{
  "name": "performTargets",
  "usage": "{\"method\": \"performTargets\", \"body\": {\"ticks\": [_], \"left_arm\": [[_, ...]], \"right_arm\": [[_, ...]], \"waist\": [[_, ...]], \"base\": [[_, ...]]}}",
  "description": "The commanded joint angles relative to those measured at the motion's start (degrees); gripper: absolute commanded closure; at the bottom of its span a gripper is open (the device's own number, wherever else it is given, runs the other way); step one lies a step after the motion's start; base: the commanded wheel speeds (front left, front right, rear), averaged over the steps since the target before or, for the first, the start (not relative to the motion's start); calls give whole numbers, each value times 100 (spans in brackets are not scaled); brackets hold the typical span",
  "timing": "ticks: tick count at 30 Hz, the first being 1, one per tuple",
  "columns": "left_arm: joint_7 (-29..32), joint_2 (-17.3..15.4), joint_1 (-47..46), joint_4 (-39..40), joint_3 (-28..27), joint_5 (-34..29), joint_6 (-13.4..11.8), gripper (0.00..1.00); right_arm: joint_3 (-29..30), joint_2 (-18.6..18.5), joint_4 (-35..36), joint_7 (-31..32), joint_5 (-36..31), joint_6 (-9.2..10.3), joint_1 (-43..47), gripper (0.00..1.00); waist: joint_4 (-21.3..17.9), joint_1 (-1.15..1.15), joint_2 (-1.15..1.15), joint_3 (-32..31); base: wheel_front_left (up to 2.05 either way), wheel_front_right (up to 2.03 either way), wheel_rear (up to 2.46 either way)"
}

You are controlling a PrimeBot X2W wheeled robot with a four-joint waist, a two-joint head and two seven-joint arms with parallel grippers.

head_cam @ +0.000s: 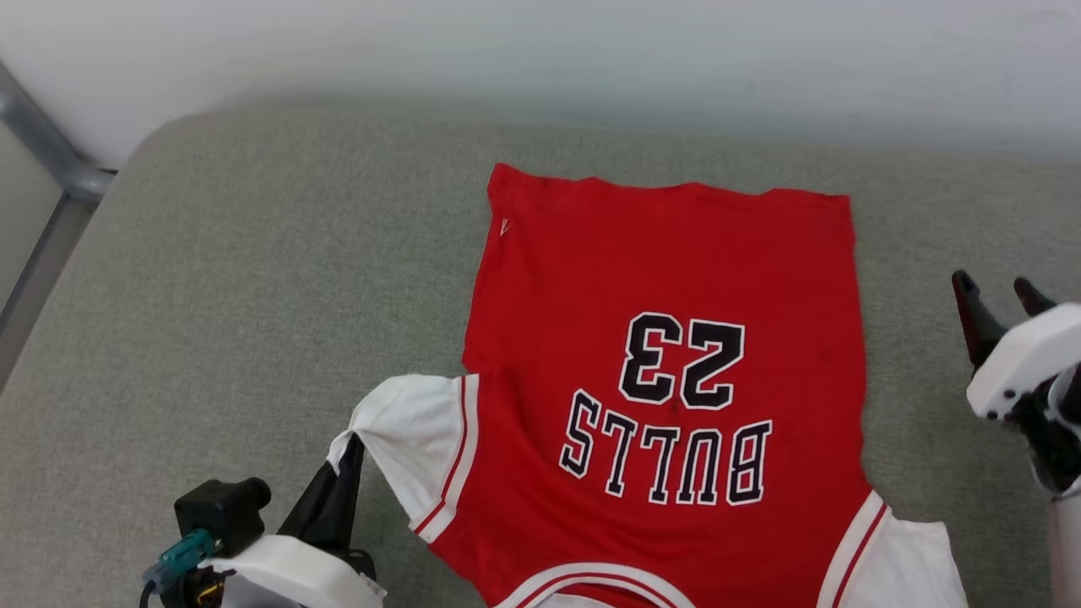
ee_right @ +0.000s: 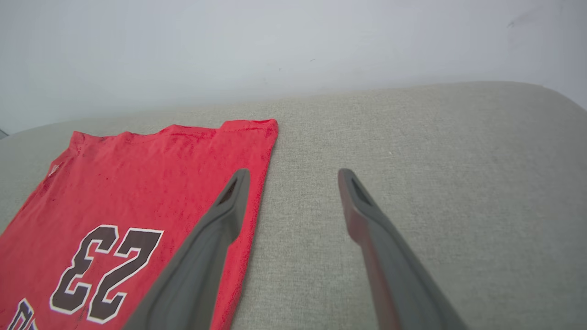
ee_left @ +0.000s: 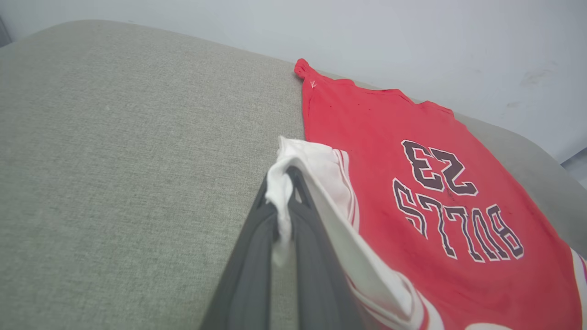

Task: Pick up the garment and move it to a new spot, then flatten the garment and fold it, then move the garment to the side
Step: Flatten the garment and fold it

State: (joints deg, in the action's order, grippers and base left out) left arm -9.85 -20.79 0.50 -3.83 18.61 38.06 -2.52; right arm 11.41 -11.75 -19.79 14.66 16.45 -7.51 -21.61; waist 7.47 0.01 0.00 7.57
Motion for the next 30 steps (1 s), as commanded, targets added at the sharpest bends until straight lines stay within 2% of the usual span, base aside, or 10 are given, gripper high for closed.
{"method": "performTargets", "body": {"ticks": [1, 8, 14, 21, 26, 27, 28, 29, 30], "left_arm": [[-34, 32, -132, 61, 33, -40, 38, 100], [-129, 152, -675, 276, 245, -258, 166, 100], [-227, 283, -1059, 394, 413, -387, 320, 100], [-355, 433, -1311, 404, 491, -469, 441, 100], [-418, 513, -1341, 327, 527, -493, 491, 100], [-432, 529, -1335, 304, 529, -489, 487, 100], [-440, 540, -1330, 283, 527, -490, 491, 100], [-452, 552, -1325, 268, 527, -492, 497, 100], [-448, 559, -1320, 249, 527, -494, 498, 100]], "right_arm": [[-9, -49, -127, 134, -6, 4, -292, 0], [59, -431, -1145, 1302, -214, 4, -1989, 0], [78, -654, -1620, 2051, -674, 4, -2927, 0], [84, -715, -1998, 2589, -1028, 4, -3340, 0], [156, -600, -2569, 3457, -1039, 4, -3079, 0], [232, -557, -2671, 3653, -985, 4, -3022, 20], [282, -531, -2746, 3866, -991, 4, -2966, 78], [355, -522, -2769, 3984, -1019, 4, -2934, 100], [411, -500, -2755, 4072, -1034, 4, -2946, 100]], "waist": [[309, -1, 0, 430], [706, -1, 0, 1202], [1037, -1, 0, 1705], [1289, -1, 0, 2107], [1361, -1, 0, 2193], [1367, -1, 0, 2191], [1369, -1, 0, 2184], [1372, -1, 0, 2175], [1375, -1, 0, 2164]], "base": [[0, 0, 0], [0, 0, 0], [0, 0, 0], [0, 0, 0], [0, 0, 0], [0, 0, 0], [0, 0, 0], [0, 0, 0], [0, 0, 0]]}}
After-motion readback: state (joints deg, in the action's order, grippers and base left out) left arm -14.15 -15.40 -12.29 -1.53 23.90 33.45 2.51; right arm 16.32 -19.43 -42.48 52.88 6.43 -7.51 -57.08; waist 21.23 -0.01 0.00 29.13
